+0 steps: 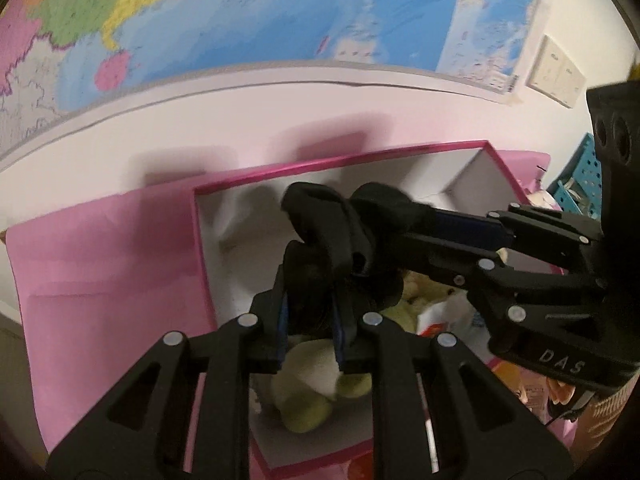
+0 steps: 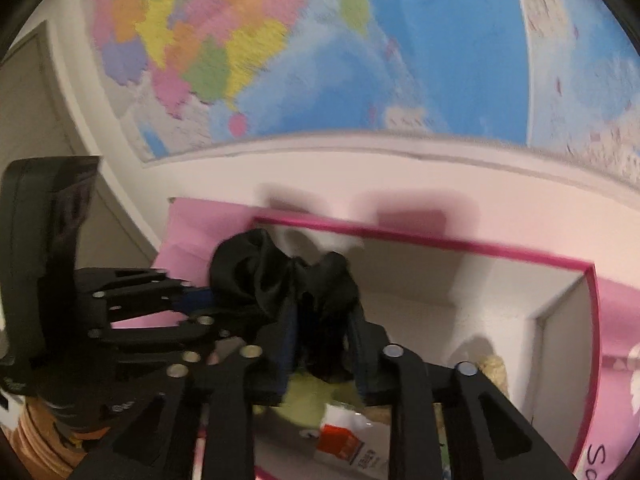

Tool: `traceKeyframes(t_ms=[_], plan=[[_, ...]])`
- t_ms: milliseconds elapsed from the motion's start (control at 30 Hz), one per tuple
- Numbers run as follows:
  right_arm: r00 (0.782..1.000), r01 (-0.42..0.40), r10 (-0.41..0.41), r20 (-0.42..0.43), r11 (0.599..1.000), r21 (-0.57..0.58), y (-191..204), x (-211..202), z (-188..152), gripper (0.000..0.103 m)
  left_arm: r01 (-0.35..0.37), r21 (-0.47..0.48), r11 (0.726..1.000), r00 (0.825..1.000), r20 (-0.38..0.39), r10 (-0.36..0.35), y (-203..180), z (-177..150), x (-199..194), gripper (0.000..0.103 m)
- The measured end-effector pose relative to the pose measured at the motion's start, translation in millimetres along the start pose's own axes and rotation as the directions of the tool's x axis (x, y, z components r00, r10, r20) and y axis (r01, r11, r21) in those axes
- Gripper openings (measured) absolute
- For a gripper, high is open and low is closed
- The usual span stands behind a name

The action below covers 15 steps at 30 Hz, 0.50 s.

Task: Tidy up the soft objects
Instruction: 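Carry the black cloth over the pink box and open the right gripper, then move the right gripper down to the pink floral tissue pack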

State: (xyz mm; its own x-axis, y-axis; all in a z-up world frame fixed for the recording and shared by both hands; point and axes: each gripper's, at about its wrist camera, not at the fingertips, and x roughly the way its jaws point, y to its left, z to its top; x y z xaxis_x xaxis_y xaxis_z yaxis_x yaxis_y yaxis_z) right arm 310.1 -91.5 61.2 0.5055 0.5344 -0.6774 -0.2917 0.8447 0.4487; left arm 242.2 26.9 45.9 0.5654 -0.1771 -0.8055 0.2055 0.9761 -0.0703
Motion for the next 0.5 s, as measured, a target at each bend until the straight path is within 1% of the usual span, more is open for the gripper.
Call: traceKeyframes(t_ms=[67, 133, 167, 200, 233, 267, 333, 367, 400, 433, 500], plan=[[1.000, -0.003, 0.003, -0.001, 1.000, 0.014, -4.4, -2.8, -2.9, 0.029, 0.000, -0.015, 1.000, 1.000, -0.013, 0.000, 3.9, -2.4, 1.5, 0.029], [1.000, 0.001, -0.001, 0.002, 1.000, 0.014, -7.4, -11.3, -8.0, 0.029, -0.019, -0.020, 1.000, 1.000, -0.003, 0.018, 7.8, -5.3, -1.8, 0.030], [1.000, -0.001, 0.001, 0.005, 1.000, 0.018, -8.8, -16.3, -10.3, 0.029, -0.023, -0.030, 0.999, 1.000, 0.001, 0.023, 10.8, -7.2, -4.8, 0.032], [1.000, -0.006, 0.006, 0.010, 1.000, 0.020, -9.4, -22.8, -12.9, 0.029, -0.026, -0.039, 0.999, 1.000, 0.004, 0.026, 13.3, -8.6, -8.0, 0.037], [1.000, -0.012, 0.012, 0.019, 1.000, 0.018, -9.9, -33.2, -16.8, 0.029, -0.034, -0.048, 0.998, 0.999, 0.016, 0.035, 15.5, -10.2, -12.1, 0.037], [0.999, -0.020, 0.019, 0.034, 1.000, 0.017, -10.1, -43.4, -20.0, 0.030, -0.045, -0.055, 0.997, 0.998, 0.035, 0.047, 17.8, -12.6, -17.6, 0.037], [0.997, -0.039, 0.038, 0.060, 0.999, 0.012, -10.5, -65.4, -27.6, 0.031, -0.025, -0.069, 0.997, 0.998, 0.060, 0.029, 21.8, -18.3, -31.3, 0.038], [0.996, -0.048, 0.047, 0.077, 0.999, 0.008, -10.3, -77.5, -32.0, 0.033, -0.027, -0.070, 0.997, 0.995, 0.094, 0.033, 21.6, -23.8, -44.0, 0.037], [0.994, -0.057, 0.056, 0.089, 0.998, 0.005, -9.3, -85.4, -34.4, 0.035, -0.022, -0.058, 0.998, 0.993, 0.118, 0.028, 20.5, -27.2, -52.5, 0.038], [0.992, -0.072, 0.072, 0.107, 0.997, -0.001, -8.9, -101.7, -41.4, 0.037, -0.010, -0.044, 0.999, 0.989, 0.146, 0.016, 18.5, -32.8, -64.5, 0.038], [0.988, -0.082, 0.083, 0.130, 0.997, -0.008, -7.3, -119.7, -48.2, 0.038, 0.024, -0.012, 1.000, 0.981, 0.195, -0.021, 12.3, -46.3, -90.7, 0.039]])
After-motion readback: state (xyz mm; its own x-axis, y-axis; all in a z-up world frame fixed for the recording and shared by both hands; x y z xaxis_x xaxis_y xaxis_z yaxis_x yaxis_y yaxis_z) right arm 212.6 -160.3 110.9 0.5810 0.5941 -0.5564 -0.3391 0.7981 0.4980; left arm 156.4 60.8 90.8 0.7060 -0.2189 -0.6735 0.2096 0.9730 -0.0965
